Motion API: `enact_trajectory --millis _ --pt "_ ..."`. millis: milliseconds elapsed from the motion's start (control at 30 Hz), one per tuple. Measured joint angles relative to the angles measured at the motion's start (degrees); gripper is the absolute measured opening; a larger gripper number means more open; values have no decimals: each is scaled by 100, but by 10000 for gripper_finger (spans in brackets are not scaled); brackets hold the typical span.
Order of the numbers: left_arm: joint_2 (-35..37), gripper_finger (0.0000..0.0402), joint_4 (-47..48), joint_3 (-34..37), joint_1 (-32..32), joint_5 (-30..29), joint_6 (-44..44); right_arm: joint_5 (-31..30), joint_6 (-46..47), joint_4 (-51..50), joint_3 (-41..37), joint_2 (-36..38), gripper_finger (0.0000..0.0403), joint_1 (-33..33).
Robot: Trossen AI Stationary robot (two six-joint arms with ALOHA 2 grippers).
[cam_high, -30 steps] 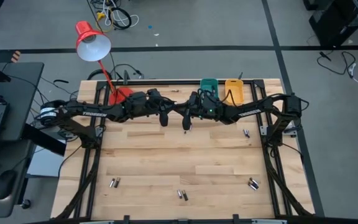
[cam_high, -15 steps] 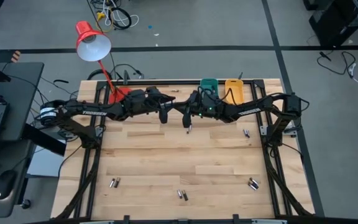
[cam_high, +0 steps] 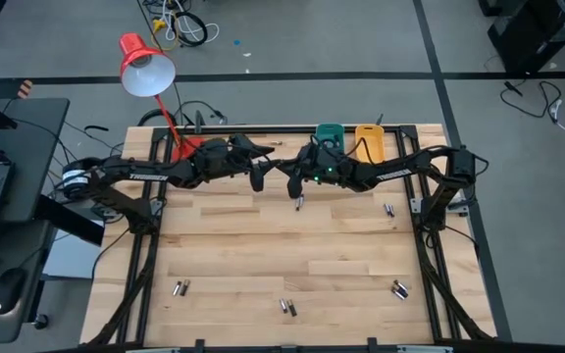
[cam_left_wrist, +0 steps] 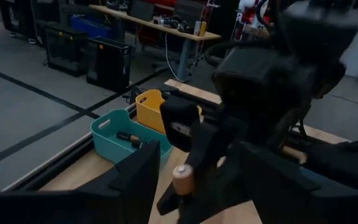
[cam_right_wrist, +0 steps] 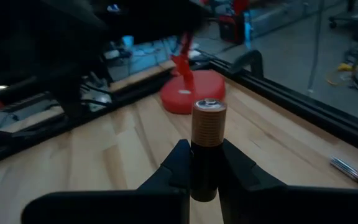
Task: Sort batteries
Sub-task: Put the black battery into the green bin
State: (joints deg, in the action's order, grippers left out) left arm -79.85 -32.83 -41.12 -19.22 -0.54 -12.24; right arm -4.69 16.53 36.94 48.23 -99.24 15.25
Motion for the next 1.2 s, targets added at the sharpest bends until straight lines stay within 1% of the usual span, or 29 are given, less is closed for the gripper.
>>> enact_trajectory --millis 167,400,433,500,600,700,800,900,1067,1200 --pt "224 234 247 -3 -75 -2 200 -284 44 -276 0 0 38 16" --pt "865 234 1258 -2 -145 -1 585 -338 210 -770 0 0 38 328" --pt "929 234 1326 -2 -143 31 648 -338 288 -842 0 0 38 387" --pt "1036 233 1476 36 -145 309 755 -347 340 -971 0 0 38 499" --pt "1087 227 1417 189 -140 639 748 -663 345 -1310 0 0 38 655" --pt "1110 221 1435 372 -142 647 723 -965 444 -1688 0 0 38 839" --pt "1110 218 1457 540 -142 629 624 -1071 551 -1909 0 -1 39 972" --pt "1110 218 1435 692 -140 627 621 -1119 552 -1999 0 0 42 1046" --pt "1110 218 1440 858 -142 580 607 -1563 500 -2417 0 69 44 1169" --pt "1110 218 1378 950 -142 575 604 -1805 491 -2683 0 241 47 1174"
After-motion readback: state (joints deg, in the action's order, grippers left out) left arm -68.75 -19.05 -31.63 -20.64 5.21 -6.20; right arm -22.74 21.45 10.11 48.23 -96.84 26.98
